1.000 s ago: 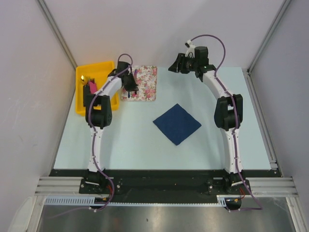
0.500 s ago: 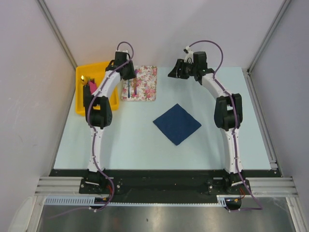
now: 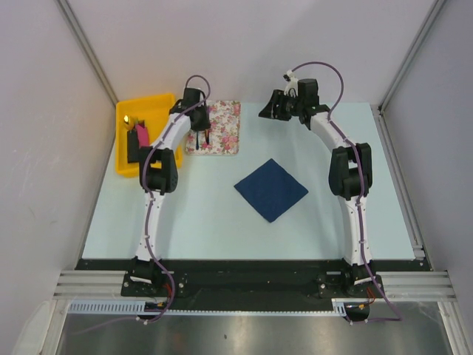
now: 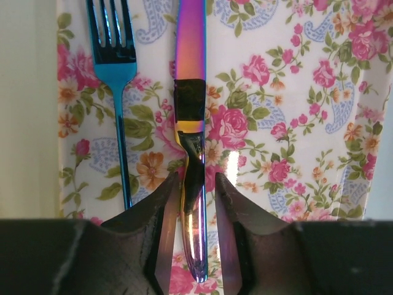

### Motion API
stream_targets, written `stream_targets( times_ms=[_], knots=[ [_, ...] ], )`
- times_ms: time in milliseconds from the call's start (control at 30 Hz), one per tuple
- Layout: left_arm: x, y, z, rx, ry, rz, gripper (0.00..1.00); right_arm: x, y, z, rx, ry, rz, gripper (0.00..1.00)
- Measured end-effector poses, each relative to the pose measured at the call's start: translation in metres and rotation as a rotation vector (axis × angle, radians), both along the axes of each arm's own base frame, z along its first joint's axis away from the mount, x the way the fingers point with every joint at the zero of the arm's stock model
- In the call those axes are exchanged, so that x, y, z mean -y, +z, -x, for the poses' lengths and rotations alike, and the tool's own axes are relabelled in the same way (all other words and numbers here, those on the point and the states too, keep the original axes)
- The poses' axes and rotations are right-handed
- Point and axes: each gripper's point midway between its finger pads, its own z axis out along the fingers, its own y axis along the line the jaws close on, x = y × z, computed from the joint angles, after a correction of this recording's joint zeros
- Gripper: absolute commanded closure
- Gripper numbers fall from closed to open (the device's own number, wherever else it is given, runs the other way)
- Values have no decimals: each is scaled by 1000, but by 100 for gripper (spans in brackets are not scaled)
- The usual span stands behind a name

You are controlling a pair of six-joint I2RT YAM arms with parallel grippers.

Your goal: Place the utensils on the paper napkin and roll it up

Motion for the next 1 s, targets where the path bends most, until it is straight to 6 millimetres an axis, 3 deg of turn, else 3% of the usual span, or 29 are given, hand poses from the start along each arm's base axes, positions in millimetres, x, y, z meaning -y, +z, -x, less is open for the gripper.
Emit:
stream_targets(
  times_ms=[133,367,467,567,700,933,967,1000],
  knots=[
    [-5,0,-2,-2,19,-28,75,2,0,-2,-4,-12,-2,42],
    [4,-1,2,-2,-26,-104,74,11,-1,-6,-10,-41,0,43],
    [18,-5,10,-14,-71,-146,80,14,-1,-7,-13,-47,-1,43],
    [30,-8,18,-34,-98,-152,91,17,-1,-8,-15,-52,-2,43],
    [35,-10,34,-72,-130,-112,97,18,-1,-9,-18,-56,-3,44],
    [38,-8,54,-129,-183,-76,78,17,-1,-7,-28,-51,-15,44],
    [38,-8,55,-130,-188,-80,67,17,0,-7,-30,-49,-18,44],
    [37,-7,55,-131,-191,-86,64,16,0,-6,-31,-46,-20,44]
  ],
)
